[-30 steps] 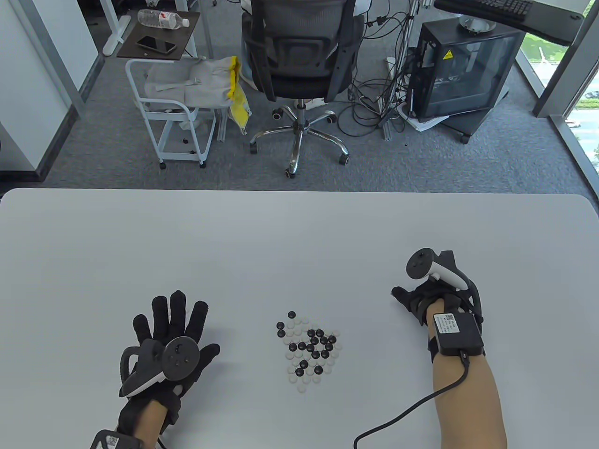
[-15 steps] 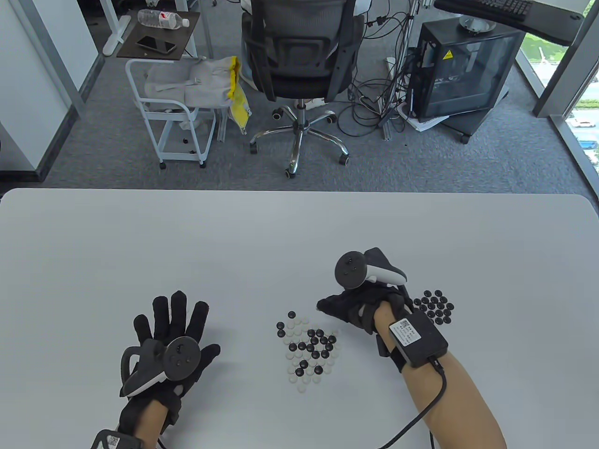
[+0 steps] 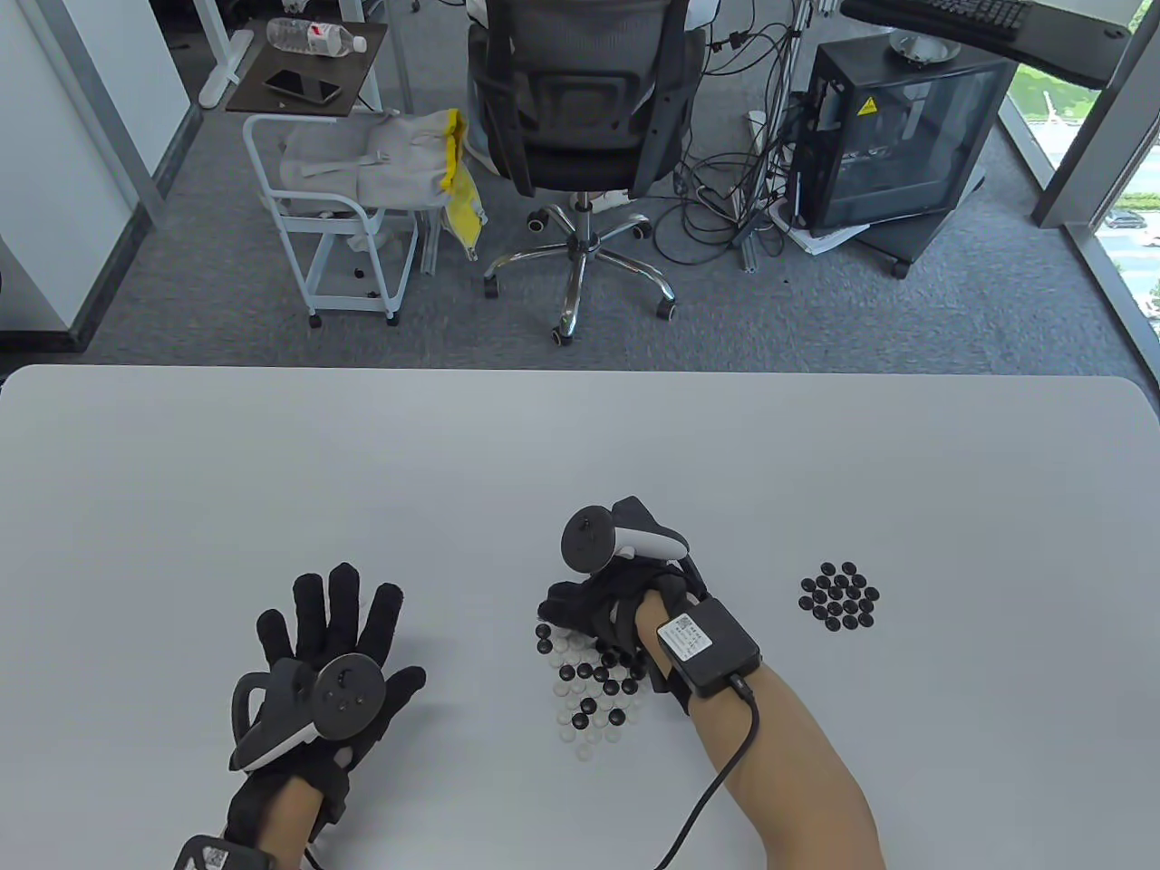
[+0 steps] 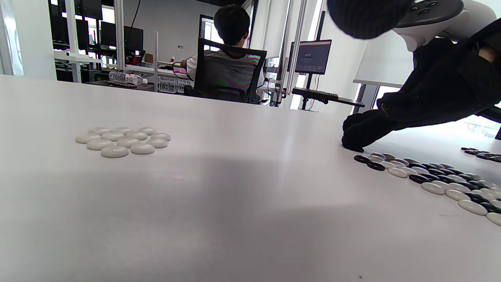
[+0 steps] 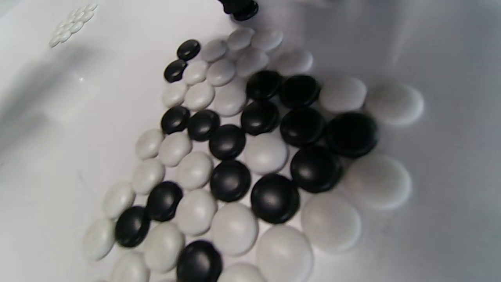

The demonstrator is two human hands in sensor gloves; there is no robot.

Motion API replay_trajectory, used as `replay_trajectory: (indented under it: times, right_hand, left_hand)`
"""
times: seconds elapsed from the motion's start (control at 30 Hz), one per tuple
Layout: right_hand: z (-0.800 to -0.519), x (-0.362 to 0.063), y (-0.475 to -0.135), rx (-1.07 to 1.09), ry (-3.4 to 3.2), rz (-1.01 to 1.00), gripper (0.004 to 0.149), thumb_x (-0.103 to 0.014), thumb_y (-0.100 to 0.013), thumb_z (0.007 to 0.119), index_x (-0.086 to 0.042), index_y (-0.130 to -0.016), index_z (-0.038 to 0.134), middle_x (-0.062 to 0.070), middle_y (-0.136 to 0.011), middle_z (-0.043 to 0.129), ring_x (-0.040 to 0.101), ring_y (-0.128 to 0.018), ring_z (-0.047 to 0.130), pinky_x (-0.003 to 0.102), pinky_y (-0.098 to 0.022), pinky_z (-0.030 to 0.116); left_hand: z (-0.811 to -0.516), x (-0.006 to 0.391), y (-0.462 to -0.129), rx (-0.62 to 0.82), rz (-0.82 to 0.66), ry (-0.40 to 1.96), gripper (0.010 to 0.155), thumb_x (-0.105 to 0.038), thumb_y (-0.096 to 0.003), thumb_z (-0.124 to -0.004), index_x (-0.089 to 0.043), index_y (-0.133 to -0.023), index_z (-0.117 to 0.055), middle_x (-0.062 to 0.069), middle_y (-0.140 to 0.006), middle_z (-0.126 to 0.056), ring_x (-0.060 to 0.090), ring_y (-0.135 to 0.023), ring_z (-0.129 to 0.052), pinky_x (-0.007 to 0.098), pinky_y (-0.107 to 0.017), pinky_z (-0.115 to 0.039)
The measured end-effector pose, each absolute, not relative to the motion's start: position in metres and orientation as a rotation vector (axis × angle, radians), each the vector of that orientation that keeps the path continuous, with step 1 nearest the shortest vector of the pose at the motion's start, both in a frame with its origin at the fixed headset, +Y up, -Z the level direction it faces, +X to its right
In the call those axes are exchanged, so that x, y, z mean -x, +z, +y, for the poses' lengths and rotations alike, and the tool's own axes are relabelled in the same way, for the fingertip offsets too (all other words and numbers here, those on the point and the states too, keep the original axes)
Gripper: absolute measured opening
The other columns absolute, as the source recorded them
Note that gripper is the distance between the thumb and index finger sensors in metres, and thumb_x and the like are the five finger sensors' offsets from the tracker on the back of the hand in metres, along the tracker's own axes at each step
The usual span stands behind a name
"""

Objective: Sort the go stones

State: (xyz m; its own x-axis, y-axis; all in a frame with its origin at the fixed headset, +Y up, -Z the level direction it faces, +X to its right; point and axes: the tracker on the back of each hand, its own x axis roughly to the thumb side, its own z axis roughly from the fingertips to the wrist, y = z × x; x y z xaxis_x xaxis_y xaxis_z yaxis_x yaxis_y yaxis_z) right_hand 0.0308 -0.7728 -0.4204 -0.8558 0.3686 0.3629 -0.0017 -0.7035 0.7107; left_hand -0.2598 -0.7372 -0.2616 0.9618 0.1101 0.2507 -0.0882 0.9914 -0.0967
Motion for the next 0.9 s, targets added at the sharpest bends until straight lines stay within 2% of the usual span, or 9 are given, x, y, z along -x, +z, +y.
replay_trajectory:
  times: [0.13,0.23,0.43,0.6,0.9]
  right_hand:
    - [-0.765,-0.068,-0.441,-0.519,2.770,1.051,0.071,-0.051,-0.062,0.048,-0.008,-0.117,0.053,0.041,-0.112,0.003,0.066,-0.090,-0.008,0.091,-0.055,0.008]
    - [-0.762,-0.115,-0.449,-0.343,2.825,1.058,0.070,-0.052,-0.062,0.047,-0.008,-0.116,0.056,0.041,-0.113,0.004,0.066,-0.091,-0.007,0.091,-0.055,0.008]
    - [-0.762,-0.203,-0.445,-0.006,2.799,1.030,0.071,-0.052,-0.062,0.047,-0.007,-0.117,0.054,0.042,-0.113,0.004,0.067,-0.091,-0.006,0.091,-0.055,0.009]
    - [-0.761,-0.237,-0.440,0.111,2.815,1.017,0.072,-0.052,-0.062,0.047,-0.006,-0.116,0.054,0.042,-0.113,0.004,0.067,-0.091,-0.006,0.091,-0.055,0.009]
    - [-0.759,-0.258,-0.435,0.170,2.802,1.022,0.072,-0.052,-0.062,0.047,-0.004,-0.116,0.056,0.042,-0.113,0.005,0.067,-0.091,-0.006,0.091,-0.055,0.009]
  left_hand:
    - [-0.737,0.261,-0.261,0.083,-0.257,0.107,0.084,-0.057,-0.0576,-0.056,-0.019,-0.117,-0.010,0.024,-0.112,0.016,0.055,-0.095,0.016,0.084,-0.056,-0.003]
    - [-0.736,0.261,-0.261,0.078,-0.256,0.112,0.084,-0.057,-0.0577,-0.056,-0.019,-0.117,-0.010,0.024,-0.112,0.016,0.056,-0.095,0.016,0.084,-0.056,-0.003]
    - [-0.737,0.260,-0.261,0.079,-0.266,0.105,0.084,-0.057,-0.0577,-0.056,-0.019,-0.117,-0.010,0.024,-0.112,0.016,0.056,-0.095,0.016,0.084,-0.056,-0.003]
    - [-0.738,0.259,-0.262,0.083,-0.266,0.096,0.084,-0.057,-0.0576,-0.056,-0.019,-0.117,-0.010,0.024,-0.112,0.016,0.056,-0.095,0.016,0.084,-0.056,-0.003]
    - [-0.741,0.257,-0.263,0.098,-0.265,0.083,0.084,-0.057,-0.0576,-0.056,-0.019,-0.117,-0.010,0.024,-0.112,0.015,0.056,-0.095,0.016,0.084,-0.056,-0.004]
